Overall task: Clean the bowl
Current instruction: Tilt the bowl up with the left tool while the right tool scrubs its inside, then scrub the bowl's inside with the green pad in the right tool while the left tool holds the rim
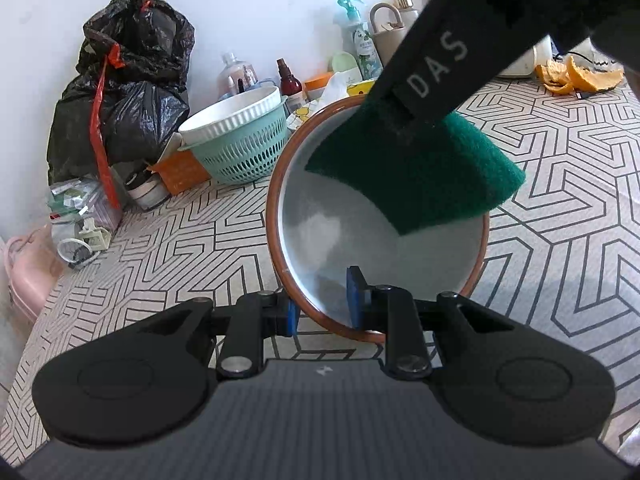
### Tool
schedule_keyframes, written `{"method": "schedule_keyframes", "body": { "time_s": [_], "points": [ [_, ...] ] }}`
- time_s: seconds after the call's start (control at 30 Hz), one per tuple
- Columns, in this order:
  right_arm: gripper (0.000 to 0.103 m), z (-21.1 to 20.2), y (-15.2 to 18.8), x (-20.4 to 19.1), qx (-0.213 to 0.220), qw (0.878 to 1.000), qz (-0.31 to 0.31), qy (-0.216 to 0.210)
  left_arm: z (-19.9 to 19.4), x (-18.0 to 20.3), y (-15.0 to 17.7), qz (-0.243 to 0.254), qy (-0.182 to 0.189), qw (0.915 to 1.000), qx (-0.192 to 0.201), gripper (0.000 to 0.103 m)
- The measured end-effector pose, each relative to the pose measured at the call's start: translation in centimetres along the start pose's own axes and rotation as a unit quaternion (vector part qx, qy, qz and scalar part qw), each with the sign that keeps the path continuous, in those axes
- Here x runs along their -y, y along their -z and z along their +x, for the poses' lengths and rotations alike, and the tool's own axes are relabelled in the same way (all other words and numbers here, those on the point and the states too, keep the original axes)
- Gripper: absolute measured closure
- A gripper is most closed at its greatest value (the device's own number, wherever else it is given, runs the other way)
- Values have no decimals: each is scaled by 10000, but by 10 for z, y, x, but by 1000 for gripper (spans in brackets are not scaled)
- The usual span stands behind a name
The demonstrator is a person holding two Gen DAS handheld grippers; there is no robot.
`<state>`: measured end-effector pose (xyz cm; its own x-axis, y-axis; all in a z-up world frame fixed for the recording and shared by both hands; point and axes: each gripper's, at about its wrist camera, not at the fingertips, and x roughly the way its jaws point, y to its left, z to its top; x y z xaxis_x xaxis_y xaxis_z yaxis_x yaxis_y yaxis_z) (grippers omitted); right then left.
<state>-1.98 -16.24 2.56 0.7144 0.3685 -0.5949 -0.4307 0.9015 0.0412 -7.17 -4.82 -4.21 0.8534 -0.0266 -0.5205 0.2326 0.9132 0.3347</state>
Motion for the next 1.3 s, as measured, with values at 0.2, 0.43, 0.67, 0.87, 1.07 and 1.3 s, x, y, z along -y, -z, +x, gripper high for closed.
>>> {"method": "schedule_keyframes", "body": {
  "time_s": [0.2,0.43,0.67,0.87,1.07,1.3],
  "points": [
    [77,4,14,19,-152,9984,544,-8,-1,2,-3,45,-49,10000,69,83],
    [78,9,26,35,-267,9950,943,-181,-2,5,-1,208,-118,9997,91,83],
    [78,3,12,30,-367,9958,822,-181,-4,12,1,388,-231,9989,151,82],
    [78,-6,1,16,-272,9984,498,4,-4,13,1,412,-242,9988,136,82],
    [76,-12,-8,-9,-140,9995,-96,284,-2,12,0,374,-203,9991,79,81],
    [75,-16,-4,-14,31,9992,-297,263,-1,11,0,301,-198,9993,53,81]
  ]
}}
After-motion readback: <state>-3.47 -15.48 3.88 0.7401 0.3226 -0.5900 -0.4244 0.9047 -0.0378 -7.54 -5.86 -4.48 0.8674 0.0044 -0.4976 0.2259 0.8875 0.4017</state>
